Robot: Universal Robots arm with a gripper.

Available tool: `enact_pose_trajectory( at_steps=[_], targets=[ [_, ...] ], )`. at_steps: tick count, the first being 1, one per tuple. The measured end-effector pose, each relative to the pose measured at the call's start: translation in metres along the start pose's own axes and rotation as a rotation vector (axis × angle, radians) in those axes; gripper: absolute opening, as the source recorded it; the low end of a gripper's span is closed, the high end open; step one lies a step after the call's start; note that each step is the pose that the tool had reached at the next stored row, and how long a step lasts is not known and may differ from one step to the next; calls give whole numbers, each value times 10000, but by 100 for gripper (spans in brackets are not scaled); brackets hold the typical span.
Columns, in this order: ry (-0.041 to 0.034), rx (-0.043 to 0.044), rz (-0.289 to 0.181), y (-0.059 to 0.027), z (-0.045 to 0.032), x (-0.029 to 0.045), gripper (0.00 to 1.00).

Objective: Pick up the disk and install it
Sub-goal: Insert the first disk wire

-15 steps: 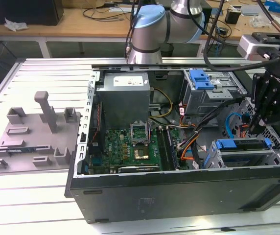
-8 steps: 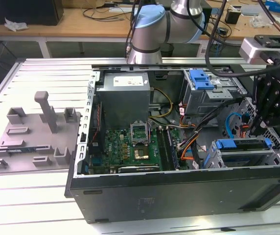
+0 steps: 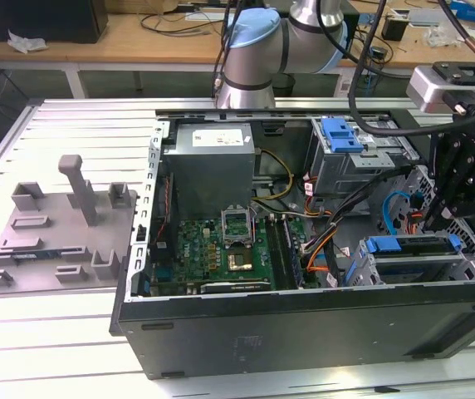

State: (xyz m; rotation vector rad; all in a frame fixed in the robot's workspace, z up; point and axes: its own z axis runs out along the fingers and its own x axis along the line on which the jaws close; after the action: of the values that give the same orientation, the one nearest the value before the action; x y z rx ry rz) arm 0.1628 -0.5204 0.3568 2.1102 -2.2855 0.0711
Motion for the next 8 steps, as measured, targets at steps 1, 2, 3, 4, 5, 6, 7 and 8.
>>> enact_pose_trajectory(
  at_steps=[1,2,3,4,5,6,7,8],
  targets=[
    [0,0,-1,0,0,0,17],
    [0,0,-1,0,0,0,17],
    [0,0,-1,0,0,0,17],
    [0,0,-2,0,0,0,17],
    [-15,-1,-2,-1,1,9,17],
    [-29,-2,-2,-2,1,19,17],
    [-41,-3,-1,-2,2,29,17],
    [-78,-6,-1,-4,3,47,17]
  ],
)
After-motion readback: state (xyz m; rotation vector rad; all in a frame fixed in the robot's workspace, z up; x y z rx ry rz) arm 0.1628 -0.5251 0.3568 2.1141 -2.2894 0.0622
